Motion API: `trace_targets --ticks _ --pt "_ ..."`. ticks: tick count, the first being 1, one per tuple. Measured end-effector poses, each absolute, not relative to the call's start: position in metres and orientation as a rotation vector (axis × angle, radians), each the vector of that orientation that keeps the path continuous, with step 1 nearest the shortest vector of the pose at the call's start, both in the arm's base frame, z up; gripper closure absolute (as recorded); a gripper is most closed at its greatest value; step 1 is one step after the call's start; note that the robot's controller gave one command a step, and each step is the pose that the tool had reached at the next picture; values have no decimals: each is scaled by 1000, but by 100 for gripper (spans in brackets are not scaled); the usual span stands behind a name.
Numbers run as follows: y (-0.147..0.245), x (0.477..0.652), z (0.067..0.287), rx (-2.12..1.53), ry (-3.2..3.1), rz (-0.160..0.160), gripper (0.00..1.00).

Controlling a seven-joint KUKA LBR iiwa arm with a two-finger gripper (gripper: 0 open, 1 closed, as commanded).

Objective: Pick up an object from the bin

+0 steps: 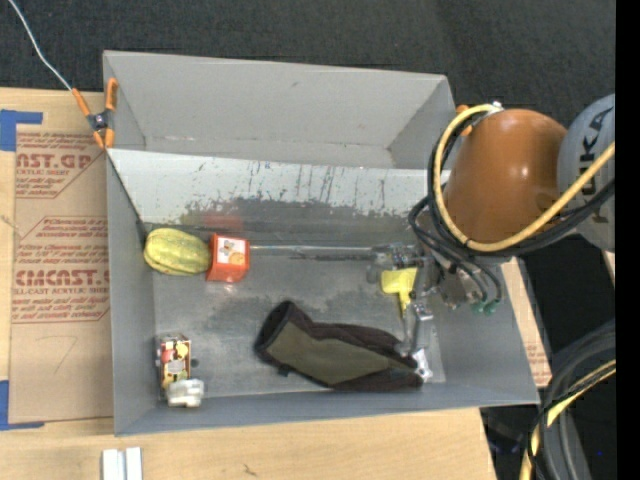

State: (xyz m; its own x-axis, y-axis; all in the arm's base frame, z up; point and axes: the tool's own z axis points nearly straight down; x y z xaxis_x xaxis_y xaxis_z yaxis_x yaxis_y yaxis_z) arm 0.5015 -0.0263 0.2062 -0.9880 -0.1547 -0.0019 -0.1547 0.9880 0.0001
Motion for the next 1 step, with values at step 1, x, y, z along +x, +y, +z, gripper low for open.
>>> trace_targets --ticks 1 --pt "8 497 180 -58 3148 3 0"
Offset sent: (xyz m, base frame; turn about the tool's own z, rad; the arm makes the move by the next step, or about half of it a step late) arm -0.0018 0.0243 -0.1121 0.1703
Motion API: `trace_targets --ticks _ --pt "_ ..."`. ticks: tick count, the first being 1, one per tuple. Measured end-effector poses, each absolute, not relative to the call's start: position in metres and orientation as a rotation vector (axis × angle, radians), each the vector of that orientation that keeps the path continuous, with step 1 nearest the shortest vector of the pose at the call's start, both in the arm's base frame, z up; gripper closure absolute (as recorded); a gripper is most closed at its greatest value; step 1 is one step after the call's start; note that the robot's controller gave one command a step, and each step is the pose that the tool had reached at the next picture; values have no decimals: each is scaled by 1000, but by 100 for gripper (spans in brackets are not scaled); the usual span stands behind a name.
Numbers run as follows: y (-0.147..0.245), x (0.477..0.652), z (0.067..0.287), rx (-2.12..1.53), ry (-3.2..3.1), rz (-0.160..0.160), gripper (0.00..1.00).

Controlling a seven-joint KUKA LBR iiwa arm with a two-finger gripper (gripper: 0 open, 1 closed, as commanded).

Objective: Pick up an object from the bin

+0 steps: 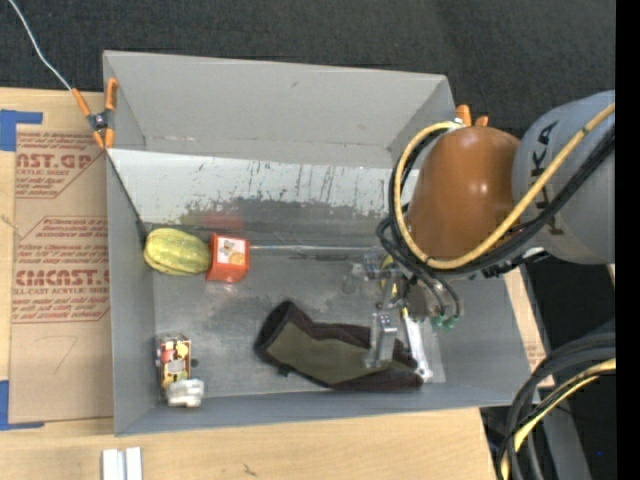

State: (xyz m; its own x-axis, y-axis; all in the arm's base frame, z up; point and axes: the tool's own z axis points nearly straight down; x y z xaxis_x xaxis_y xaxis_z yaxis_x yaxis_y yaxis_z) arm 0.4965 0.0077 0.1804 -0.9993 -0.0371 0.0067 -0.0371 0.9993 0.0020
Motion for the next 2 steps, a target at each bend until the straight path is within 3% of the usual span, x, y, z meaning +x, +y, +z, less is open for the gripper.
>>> trace_targets --ticks 1,2 --pt "1 500 106 -7 -3147 -3 0" --pt "12 514 70 -156 -3130 -3 100"
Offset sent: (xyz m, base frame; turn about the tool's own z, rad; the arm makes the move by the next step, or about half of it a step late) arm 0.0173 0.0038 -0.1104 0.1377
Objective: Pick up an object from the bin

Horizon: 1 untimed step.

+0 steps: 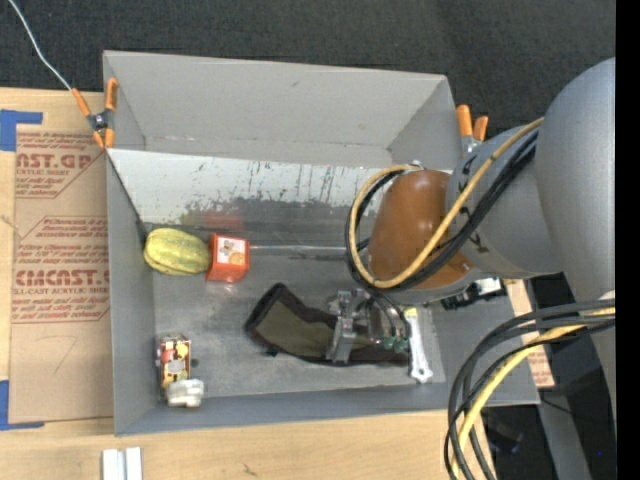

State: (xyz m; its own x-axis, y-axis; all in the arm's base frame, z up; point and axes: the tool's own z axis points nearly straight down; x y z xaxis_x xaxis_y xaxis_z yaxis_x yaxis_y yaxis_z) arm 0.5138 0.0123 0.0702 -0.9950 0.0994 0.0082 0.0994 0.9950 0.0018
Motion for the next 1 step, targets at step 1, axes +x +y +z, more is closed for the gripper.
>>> trace_targets --ticks 1 --pt "12 514 70 -156 -3130 -3 100"
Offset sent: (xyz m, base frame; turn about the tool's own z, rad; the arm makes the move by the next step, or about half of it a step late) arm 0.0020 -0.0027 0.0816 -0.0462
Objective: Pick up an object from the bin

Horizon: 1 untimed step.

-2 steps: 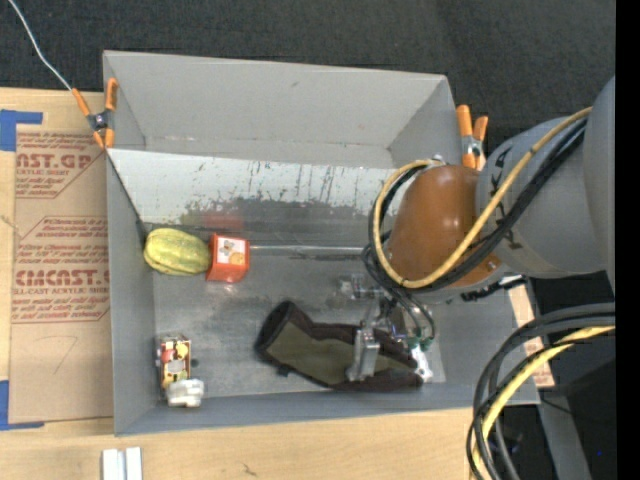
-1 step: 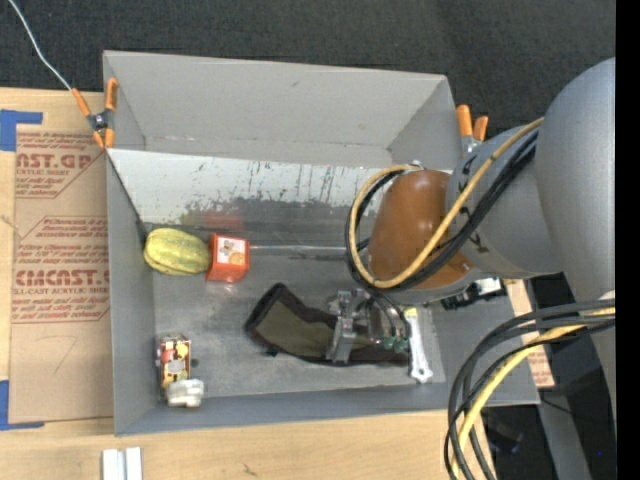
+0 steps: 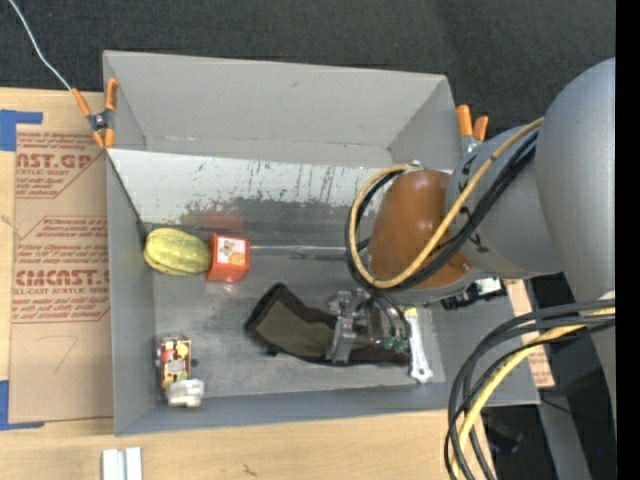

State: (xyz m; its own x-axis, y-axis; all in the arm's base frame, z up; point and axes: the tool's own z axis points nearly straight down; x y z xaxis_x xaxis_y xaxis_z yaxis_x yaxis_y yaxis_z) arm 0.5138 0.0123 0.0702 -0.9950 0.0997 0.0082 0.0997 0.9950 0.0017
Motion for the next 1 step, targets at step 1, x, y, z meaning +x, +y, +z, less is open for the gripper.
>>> trace_targets --ticks 1 --pt "10 516 153 -83 -3135 -3 100"
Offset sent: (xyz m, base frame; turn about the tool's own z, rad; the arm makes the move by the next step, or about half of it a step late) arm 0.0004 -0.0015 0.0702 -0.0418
